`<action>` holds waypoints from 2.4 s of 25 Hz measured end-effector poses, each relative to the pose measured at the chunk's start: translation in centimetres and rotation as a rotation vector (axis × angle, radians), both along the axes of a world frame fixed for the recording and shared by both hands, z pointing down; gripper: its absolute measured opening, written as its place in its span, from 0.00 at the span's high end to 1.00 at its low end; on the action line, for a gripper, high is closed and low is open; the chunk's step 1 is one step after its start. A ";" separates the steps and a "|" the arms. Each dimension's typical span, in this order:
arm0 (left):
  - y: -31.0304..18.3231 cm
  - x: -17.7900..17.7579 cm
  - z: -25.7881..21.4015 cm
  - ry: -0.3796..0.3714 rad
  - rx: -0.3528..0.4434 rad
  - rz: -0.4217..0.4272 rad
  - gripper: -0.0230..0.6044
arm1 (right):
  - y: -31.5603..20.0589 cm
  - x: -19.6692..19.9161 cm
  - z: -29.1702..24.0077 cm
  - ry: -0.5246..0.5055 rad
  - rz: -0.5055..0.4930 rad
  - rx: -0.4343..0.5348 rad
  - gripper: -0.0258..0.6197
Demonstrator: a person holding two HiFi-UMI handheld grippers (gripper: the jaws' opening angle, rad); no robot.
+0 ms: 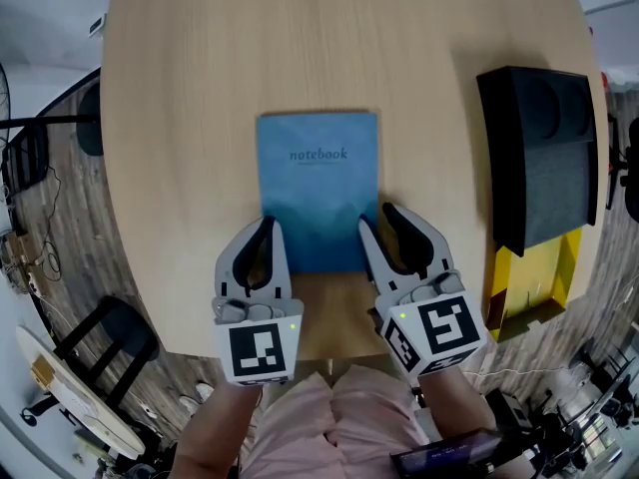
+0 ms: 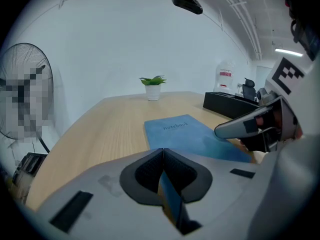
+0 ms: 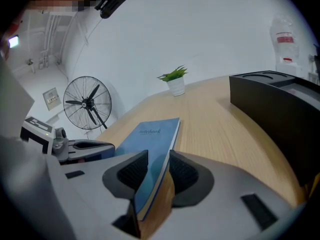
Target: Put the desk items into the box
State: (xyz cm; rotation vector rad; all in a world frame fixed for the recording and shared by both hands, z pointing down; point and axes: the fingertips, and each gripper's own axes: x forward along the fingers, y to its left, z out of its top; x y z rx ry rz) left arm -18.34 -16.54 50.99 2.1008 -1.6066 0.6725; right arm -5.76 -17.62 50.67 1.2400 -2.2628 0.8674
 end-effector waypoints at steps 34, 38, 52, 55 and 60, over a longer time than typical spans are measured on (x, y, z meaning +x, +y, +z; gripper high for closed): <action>-0.2 -1.1 1.0 0.028 -0.099 0.023 0.94 | 0.8 -1.8 0.9 0.050 -0.077 -0.084 0.59; -0.2 -1.1 1.0 0.047 -0.103 0.023 0.94 | 0.9 -2.2 1.3 0.088 -0.079 -0.092 0.59; -0.3 -1.1 1.0 0.066 -0.106 0.043 0.94 | 0.5 -2.3 -0.6 0.030 0.020 -0.047 0.66; -0.3 -1.1 1.0 0.064 -0.105 0.047 0.94 | 0.4 -2.4 -1.6 -0.014 0.044 -0.020 0.69; -0.2 -1.0 1.1 0.058 -0.102 0.056 0.94 | 0.2 -1.3 -1.0 0.000 0.098 -0.035 0.83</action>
